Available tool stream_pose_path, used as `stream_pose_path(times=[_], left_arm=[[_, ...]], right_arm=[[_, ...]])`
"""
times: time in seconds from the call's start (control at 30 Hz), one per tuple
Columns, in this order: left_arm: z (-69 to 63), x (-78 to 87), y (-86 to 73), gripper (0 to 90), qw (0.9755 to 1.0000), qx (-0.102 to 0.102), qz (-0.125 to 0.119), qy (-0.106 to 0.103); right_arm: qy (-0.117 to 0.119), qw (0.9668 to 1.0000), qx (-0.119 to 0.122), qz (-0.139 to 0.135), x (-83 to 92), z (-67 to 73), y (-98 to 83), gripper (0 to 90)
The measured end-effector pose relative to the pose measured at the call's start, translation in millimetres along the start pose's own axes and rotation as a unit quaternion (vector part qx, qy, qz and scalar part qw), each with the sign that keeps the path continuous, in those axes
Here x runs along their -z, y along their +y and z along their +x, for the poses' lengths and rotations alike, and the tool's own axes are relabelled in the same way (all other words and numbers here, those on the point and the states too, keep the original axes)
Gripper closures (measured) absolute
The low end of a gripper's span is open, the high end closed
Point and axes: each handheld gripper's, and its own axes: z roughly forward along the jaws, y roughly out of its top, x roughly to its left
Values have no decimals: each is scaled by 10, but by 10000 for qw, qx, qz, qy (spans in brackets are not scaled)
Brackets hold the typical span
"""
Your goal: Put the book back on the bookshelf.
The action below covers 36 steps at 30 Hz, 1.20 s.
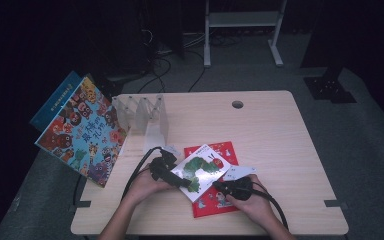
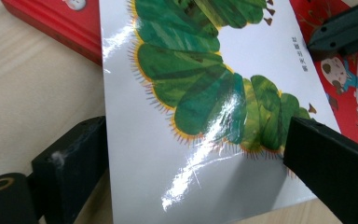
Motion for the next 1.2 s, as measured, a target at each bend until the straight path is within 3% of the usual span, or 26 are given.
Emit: stream_pose_path(times=[0.1, 0.43, 0.57, 0.67, 0.93, 1.1, 1.2], left_arm=[[-35, 28, 28, 86, 9999, -49, -120, 91], [5, 49, 7, 101, 9995, 61, -299, -80], [1, 65, -21, 97, 9997, 45, -241, -75], [-3, 114, -60, 81, 9998, 82, -163, 72], [51, 140, -192, 81, 9995, 303, 34, -44], [58, 118, -177, 77, 9991, 355, -20, -225], [44, 112, -180, 75, 9992, 363, -41, -179]], right_arm=[[-75, 10000, -40, 18, 1, 22, 4, 892], [-93, 9999, -82, 5, -4, 24, 4, 891], [-75, 10000, -49, 17, 4, 31, 5, 879], [80, 9999, -46, 48, 10, 60, 6, 885], [227, 9997, 86, 43, -29, 171, 33, 887], [244, 9997, 74, -11, -52, 188, 37, 888], [238, 9997, 89, -23, -68, 221, 46, 886]])
